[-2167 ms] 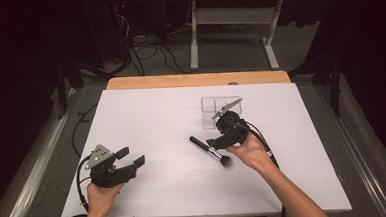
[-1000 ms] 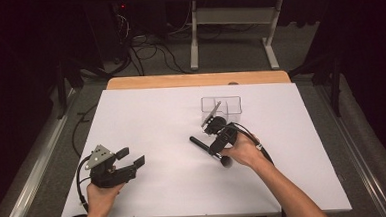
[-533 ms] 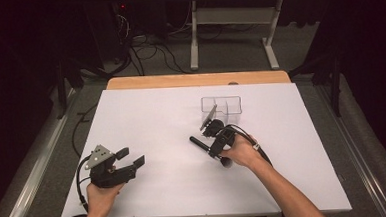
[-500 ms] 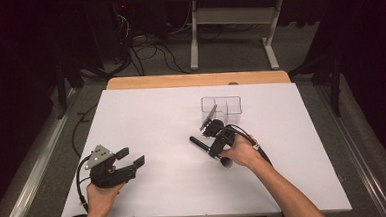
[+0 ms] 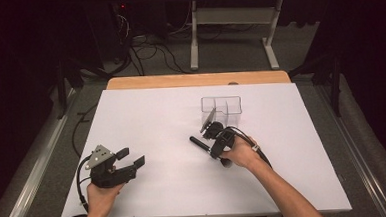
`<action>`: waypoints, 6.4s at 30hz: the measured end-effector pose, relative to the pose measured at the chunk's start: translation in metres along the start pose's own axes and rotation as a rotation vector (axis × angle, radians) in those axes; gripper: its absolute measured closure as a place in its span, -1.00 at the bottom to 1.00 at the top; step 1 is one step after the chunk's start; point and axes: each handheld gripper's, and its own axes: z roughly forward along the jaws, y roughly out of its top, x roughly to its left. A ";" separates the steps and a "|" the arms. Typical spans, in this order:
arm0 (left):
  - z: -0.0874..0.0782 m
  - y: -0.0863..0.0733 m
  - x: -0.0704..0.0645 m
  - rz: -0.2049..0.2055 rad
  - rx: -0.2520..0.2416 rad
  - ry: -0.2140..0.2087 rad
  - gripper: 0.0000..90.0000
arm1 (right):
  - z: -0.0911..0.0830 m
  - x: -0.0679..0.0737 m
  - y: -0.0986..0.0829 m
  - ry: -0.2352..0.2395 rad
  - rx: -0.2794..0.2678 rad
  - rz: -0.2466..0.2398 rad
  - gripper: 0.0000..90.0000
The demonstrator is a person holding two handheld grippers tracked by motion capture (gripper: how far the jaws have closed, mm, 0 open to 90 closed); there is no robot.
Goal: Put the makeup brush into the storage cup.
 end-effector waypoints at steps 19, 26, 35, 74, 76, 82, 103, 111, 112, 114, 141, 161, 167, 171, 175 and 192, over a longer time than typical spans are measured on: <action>0.001 0.000 -0.001 0.000 0.002 -0.002 -0.34 | 0.004 0.006 -0.001 -0.025 0.013 -0.056 0.60; 0.001 0.000 -0.001 0.004 0.011 -0.004 -0.33 | 0.004 0.008 -0.002 -0.028 0.017 -0.087 0.61; 0.001 0.001 0.000 0.001 0.013 -0.007 -0.33 | 0.000 0.009 -0.004 -0.039 -0.011 -0.119 0.61; 0.003 0.002 -0.006 0.044 0.023 -0.031 -0.38 | -0.035 0.015 -0.048 0.000 -0.176 -0.143 0.61; 0.004 0.002 -0.008 0.056 0.031 -0.044 -0.41 | -0.036 0.016 -0.051 0.006 -0.181 -0.135 0.62; 0.005 0.003 -0.013 0.092 0.035 -0.068 -0.44 | -0.039 0.020 -0.062 0.027 -0.219 -0.122 0.62; 0.011 0.012 -0.035 0.174 0.041 -0.076 -0.44 | -0.048 0.033 -0.088 0.081 -0.306 -0.147 0.61; 0.018 0.019 -0.053 0.200 0.068 -0.151 -0.44 | -0.050 0.036 -0.089 0.093 -0.311 -0.169 0.61; 0.020 0.019 -0.054 0.208 0.074 -0.153 -0.44 | -0.050 0.036 -0.089 0.095 -0.312 -0.173 0.61; 0.021 0.020 -0.055 0.212 0.077 -0.155 -0.44 | -0.050 0.036 -0.089 0.097 -0.311 -0.173 0.61; 0.069 0.047 -0.097 0.364 0.124 -0.249 -0.44 | -0.050 0.029 -0.091 0.103 -0.293 -0.147 0.61; 0.090 0.048 -0.119 0.463 0.175 -0.275 -0.48 | -0.051 0.031 -0.088 0.115 -0.273 -0.168 0.61; 0.094 0.046 -0.123 0.490 0.192 -0.276 -0.49 | -0.049 0.032 -0.087 0.121 -0.260 -0.176 0.61; 0.097 0.045 -0.126 0.507 0.203 -0.275 -0.49 | -0.049 0.032 -0.087 0.124 -0.256 -0.177 0.61; 0.099 0.044 -0.128 0.513 0.210 -0.274 -0.49 | -0.048 0.033 -0.086 0.128 -0.245 -0.179 0.61; 0.103 0.040 -0.135 0.575 0.248 -0.272 -0.48 | -0.044 0.036 -0.082 0.148 -0.224 -0.194 0.61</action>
